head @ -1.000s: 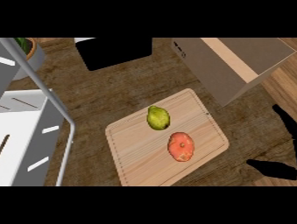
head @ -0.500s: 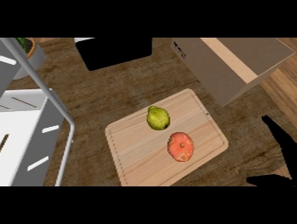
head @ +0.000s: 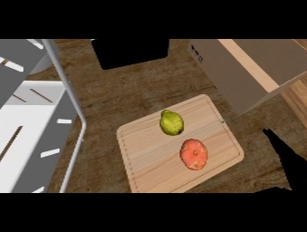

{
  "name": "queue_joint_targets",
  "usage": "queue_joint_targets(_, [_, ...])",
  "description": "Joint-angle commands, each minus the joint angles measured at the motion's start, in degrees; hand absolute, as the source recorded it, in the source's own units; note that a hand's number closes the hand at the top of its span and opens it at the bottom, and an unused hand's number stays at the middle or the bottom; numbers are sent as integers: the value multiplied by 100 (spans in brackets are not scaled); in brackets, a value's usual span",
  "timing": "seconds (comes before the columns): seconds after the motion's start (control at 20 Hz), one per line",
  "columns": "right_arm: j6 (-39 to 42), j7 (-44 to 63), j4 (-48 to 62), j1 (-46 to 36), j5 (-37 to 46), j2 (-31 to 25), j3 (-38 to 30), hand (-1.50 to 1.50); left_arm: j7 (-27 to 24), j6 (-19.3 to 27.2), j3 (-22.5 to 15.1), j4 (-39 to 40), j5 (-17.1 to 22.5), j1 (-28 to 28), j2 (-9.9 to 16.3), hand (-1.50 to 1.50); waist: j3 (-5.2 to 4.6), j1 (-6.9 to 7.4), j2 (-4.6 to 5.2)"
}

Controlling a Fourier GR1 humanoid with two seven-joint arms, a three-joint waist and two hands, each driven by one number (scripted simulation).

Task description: Pick the squash from the cutting board and place it in the cardboard box

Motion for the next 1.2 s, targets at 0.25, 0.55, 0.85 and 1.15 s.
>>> queue_joint_targets(0.25, [164, 1516, -338, -200, 316, 104, 166, -150, -885, -1441, -267, 101, -604, -1126, 1243, 0, 146, 380, 43])
queue_joint_targets(0.55, [260, 2579, -552, -437, 611, 322, 324, -150, -1137, -1895, -353, 392, -425, -1502, 1356, 0, 159, 691, 76])
queue_joint_targets(0.85, [359, 3617, -731, -652, 867, 534, 374, -150, -1505, -2427, -365, 730, -204, -1877, 1387, 0, 178, 934, 93])
queue_joint_targets(1.15, [569, 4440, -783, -836, 1198, 850, 529, -150, -1893, -2894, -230, 1178, 122, -2106, 1401, 0, 186, 1137, 133])
